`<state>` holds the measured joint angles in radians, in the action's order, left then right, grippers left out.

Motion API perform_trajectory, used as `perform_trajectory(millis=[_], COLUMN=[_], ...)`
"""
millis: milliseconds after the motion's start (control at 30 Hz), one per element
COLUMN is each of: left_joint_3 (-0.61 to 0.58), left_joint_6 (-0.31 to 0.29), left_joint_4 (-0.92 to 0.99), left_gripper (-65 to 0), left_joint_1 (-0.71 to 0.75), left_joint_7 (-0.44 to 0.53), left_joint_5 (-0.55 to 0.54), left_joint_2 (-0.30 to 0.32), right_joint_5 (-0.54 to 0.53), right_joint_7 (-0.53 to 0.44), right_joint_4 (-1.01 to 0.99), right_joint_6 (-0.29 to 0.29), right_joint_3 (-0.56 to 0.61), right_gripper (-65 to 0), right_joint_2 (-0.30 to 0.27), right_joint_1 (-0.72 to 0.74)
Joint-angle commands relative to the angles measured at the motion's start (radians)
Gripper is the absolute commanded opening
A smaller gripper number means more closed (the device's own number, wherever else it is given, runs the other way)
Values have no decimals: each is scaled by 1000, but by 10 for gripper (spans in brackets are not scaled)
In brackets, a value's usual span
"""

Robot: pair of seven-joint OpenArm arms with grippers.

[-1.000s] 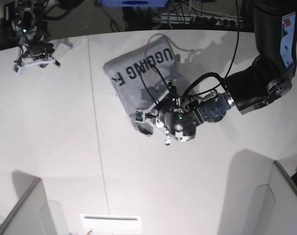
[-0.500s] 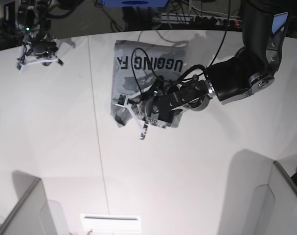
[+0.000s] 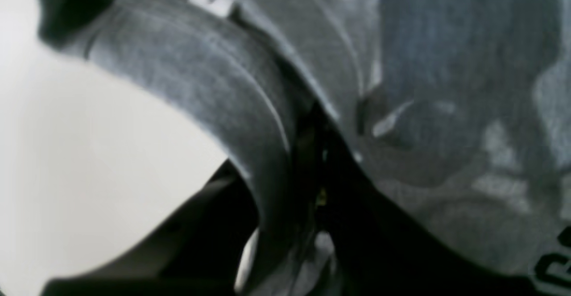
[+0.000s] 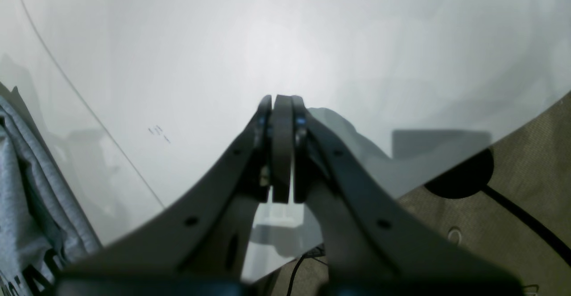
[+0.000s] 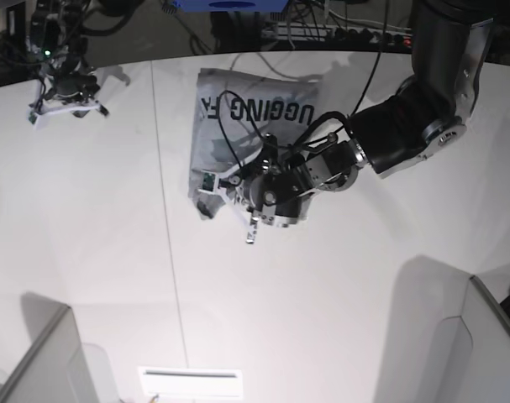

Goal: Fold the T-shirt properly

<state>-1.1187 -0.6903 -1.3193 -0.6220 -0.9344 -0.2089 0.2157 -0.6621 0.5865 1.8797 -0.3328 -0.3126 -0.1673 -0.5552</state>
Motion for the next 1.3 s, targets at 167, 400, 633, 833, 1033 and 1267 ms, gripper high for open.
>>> perform_trajectory(millis=[167,400,633,833,1033,1267], left_joint_3=[36,38,36,45,45,118], left_joint_6=[-8,-8,-8,-8,-8,-8], left_joint_4=[73,109,102,54,47,47], left_gripper=[-650,-650,-650,-650,-347,-166], left_joint_1=[-26,-8,-11,-28,-60,-117], left_joint_7=[-27,-24,-59,-65,-65,-61], left_joint_5=[16,26,27,27,27,27], left_joint_2=[-2,-31,-51,-51,-51,-74], right_joint_5=[0,0,0,0,0,2], right_joint_7=[-13,-13,-13,-13,-13,-18], right_joint_4=[22,22,22,22,22,22], right_joint_6=[5,5,5,5,5,5], right_joint_3=[-1,0,0,0,2,71], right_gripper=[-650,-650,-650,-650,-650,-650], right_joint_2=[-7,-7,-5,-5,-5,-13], right_joint_1=[11,10,5,5,4,7])
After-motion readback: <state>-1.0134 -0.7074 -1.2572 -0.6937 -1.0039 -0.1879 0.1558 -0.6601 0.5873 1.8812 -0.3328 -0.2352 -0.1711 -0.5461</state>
